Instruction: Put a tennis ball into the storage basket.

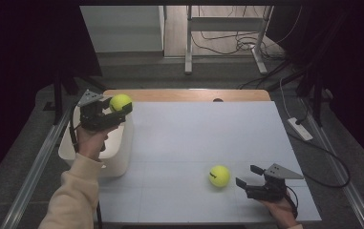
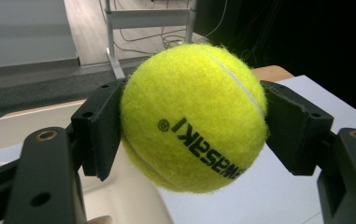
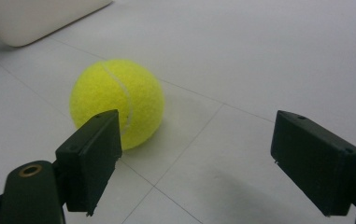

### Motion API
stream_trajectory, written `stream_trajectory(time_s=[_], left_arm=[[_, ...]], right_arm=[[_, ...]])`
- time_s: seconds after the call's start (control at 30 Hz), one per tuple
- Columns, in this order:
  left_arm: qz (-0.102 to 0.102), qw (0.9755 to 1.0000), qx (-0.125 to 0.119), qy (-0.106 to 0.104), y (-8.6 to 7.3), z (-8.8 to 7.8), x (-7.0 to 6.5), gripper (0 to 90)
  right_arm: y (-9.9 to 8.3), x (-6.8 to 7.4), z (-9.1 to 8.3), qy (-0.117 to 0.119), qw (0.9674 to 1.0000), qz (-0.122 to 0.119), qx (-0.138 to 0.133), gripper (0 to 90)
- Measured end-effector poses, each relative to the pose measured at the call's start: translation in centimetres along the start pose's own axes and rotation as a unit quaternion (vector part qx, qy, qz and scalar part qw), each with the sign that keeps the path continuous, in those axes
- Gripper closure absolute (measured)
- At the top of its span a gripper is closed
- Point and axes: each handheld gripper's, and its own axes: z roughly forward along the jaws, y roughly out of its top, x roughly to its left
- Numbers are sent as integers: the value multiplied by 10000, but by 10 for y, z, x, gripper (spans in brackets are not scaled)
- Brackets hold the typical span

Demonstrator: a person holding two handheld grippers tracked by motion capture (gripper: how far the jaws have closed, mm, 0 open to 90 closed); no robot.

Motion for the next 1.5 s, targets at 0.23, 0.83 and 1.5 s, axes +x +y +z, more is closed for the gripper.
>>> stream_trajectory(time_s=[0.23, 0.83, 1.5], left_arm=[[-73, 9998, 77, 169, 0, 1, 10, 273], [-303, 9966, 473, 599, 0, 9, 45, 273], [-440, 9904, 935, 917, 2, 23, 75, 272]], right_arm=[[0, 0, 0, 9, 10000, 8, 2, 163], [0, 0, 0, 7, 10000, 7, 1, 163], [0, -1, 1, -1, 10000, 11, 21, 163]])
